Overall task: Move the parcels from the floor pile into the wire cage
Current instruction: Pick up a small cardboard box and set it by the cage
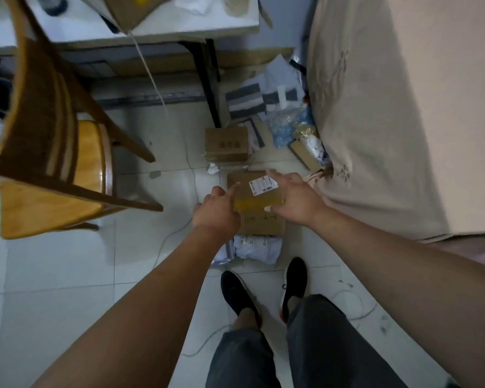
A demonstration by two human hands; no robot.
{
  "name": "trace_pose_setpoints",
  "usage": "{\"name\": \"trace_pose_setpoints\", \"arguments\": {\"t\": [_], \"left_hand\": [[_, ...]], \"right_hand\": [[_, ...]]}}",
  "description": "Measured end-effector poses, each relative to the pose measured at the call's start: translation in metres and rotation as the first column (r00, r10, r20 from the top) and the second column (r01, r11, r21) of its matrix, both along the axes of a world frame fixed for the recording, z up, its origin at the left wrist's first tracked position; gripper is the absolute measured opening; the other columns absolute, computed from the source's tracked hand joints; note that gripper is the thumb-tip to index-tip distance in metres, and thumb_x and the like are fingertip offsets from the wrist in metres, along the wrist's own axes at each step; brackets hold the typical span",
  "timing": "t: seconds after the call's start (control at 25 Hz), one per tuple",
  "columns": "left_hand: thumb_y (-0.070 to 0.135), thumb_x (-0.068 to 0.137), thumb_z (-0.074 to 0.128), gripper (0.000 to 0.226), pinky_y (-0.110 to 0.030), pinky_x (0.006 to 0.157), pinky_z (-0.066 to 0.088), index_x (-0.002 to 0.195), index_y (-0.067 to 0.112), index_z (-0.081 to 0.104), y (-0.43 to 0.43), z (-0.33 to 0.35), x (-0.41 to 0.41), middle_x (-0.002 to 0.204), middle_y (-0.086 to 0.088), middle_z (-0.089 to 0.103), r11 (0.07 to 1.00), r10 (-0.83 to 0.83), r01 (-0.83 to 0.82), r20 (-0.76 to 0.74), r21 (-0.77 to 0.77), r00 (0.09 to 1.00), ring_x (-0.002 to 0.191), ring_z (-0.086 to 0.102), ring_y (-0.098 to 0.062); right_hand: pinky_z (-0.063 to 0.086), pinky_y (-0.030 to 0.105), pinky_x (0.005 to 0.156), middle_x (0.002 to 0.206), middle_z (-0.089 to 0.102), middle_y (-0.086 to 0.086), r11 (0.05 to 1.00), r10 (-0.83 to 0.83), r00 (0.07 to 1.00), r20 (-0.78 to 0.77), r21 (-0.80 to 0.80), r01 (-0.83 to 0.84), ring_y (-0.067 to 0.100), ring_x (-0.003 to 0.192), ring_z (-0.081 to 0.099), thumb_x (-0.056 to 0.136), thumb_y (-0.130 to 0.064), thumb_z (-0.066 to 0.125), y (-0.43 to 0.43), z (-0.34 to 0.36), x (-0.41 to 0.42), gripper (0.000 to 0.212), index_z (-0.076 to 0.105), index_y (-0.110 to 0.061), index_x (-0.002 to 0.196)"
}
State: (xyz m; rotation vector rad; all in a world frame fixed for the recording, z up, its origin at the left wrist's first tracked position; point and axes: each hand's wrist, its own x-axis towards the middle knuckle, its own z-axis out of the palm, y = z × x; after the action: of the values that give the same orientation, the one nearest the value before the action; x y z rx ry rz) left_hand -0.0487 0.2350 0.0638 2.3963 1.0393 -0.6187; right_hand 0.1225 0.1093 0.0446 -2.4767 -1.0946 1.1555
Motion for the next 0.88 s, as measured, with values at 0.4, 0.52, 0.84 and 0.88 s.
{"name": "trace_pose_setpoints", "arguments": {"t": [0.4,0.52,0.84,0.88], "left_hand": [[0.029,0.089,0.064,0.083,-0.047,0.095,0.052,0.157,0.042,0.019,-0.008,-0.328,0.019,0.158,-0.014,0.025,0.992,0.101,-0.098,0.046,-0.076,0.994,0.126,0.052,-0.04],[0.035,0.087,0.069,0.087,-0.054,0.1,0.051,0.156,0.044,0.017,-0.008,-0.417,0.021,0.16,-0.017,0.014,0.976,0.163,-0.148,0.081,-0.162,0.983,0.124,0.053,-0.048],[0.061,0.073,0.081,0.108,-0.061,0.109,0.042,0.153,0.056,0.009,0.036,-0.538,0.041,0.163,-0.016,0.001,0.939,0.246,-0.211,0.102,-0.272,0.964,0.143,0.031,-0.05],[0.058,0.073,0.082,0.112,-0.059,0.111,0.04,0.156,0.053,0.007,0.036,-0.541,0.044,0.163,-0.016,0.003,0.936,0.249,-0.207,0.117,-0.284,0.961,0.144,0.029,-0.049]], "right_hand": [[0.025,0.048,0.123,0.168,0.001,0.01,0.988,-0.15,0.988,-0.039,0.03,0.151,0.036,0.155,0.008,0.076,-0.062,0.079,-0.002,-0.303,0.031,0.113,-0.001,-0.057,0.155],[0.023,0.055,0.123,0.169,-0.005,0.012,0.985,-0.172,0.985,-0.033,-0.019,0.172,0.041,0.155,0.003,0.072,-0.068,0.079,-0.014,-0.393,0.035,0.118,-0.008,-0.061,0.152],[0.021,0.059,0.123,0.168,-0.013,0.009,0.96,-0.277,0.951,-0.142,-0.006,0.279,0.041,0.155,0.002,0.059,-0.065,0.088,-0.018,-0.517,0.05,0.131,-0.008,-0.069,0.147],[0.02,0.06,0.123,0.167,-0.014,0.008,0.955,-0.291,0.942,-0.166,0.011,0.297,0.04,0.155,0.0,0.06,-0.062,0.09,-0.016,-0.522,0.051,0.131,-0.008,-0.071,0.145]]}}
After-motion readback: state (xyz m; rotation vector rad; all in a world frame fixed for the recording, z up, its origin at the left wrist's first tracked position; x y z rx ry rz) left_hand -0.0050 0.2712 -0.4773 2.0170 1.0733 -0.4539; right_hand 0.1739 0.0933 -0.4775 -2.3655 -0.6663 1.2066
